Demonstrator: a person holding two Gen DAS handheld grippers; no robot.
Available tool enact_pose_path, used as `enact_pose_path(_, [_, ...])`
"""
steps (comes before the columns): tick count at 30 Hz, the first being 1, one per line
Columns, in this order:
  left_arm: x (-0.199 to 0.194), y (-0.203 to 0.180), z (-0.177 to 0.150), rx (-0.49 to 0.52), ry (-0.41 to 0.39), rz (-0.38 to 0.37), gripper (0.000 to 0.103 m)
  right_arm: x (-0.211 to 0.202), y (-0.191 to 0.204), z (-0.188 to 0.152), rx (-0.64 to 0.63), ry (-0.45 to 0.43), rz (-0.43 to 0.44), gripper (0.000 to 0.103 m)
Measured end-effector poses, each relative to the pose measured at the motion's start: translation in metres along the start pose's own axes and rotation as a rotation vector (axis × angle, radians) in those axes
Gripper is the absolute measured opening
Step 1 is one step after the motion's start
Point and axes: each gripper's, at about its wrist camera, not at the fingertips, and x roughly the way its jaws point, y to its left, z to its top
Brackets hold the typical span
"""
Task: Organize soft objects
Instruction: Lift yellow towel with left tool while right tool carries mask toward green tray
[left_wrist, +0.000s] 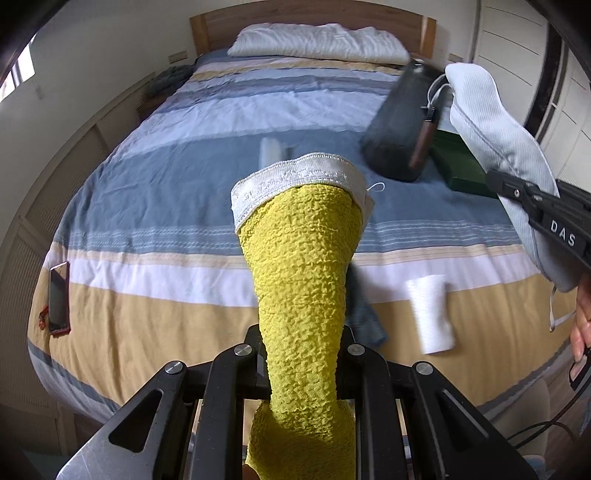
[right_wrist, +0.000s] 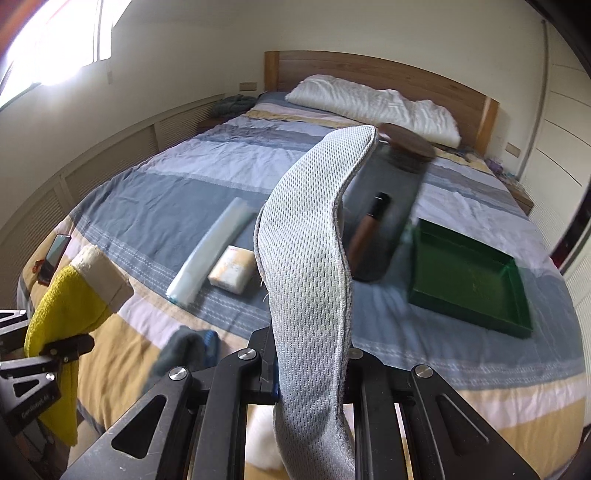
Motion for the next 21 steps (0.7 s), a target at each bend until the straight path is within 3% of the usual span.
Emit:
enact_pose_path(12, [-0.016, -0.121, 0.017, 0.173, -0.043, -0.138, 0.015, -0.073, -0.086, -0.052, 0.086, 0.015, -0.127, 0.014])
enact_pose_path(21, [-0.002, -0.207, 0.053, 0.284, -0.077, -0.203, 0.015, -0.077, -0.148, -0.048, 0.161, 0.027, -0.207, 0.014])
